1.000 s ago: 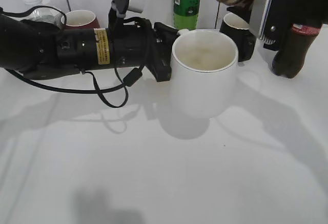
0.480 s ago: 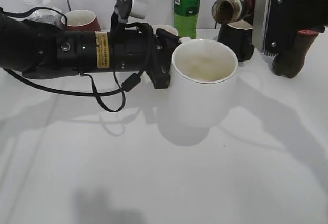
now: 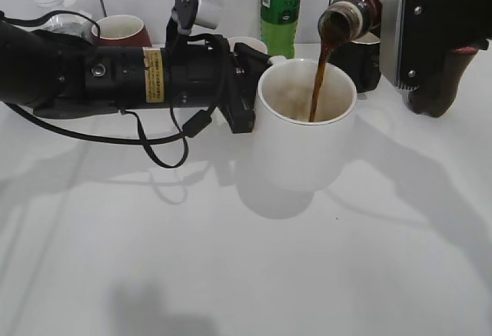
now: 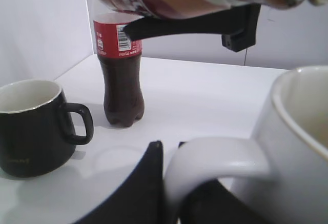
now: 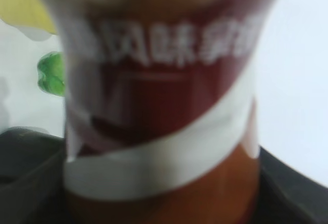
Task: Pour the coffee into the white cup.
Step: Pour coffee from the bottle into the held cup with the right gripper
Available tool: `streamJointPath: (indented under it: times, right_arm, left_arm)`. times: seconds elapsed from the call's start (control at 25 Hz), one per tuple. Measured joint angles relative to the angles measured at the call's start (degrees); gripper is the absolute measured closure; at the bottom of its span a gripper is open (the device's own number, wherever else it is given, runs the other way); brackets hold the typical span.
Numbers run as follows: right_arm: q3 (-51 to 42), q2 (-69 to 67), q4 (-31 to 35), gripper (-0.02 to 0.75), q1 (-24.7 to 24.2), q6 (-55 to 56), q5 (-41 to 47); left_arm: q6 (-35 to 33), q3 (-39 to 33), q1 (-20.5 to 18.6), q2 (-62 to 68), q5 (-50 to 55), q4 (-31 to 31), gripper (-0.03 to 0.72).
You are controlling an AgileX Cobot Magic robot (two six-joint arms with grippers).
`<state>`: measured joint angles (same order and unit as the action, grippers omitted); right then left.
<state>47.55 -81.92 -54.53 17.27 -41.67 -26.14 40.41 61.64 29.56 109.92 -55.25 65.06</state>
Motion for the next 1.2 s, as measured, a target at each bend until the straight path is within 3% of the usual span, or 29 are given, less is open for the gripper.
streamJointPath:
  times: [1.2]
  right_arm:
    - [0.00, 0.00, 0.00, 0.210, 0.00, -3.68, 0.00]
  left_arm:
    - [0.00, 0.00, 0.00, 0.00, 0.04, 0.42, 0.637]
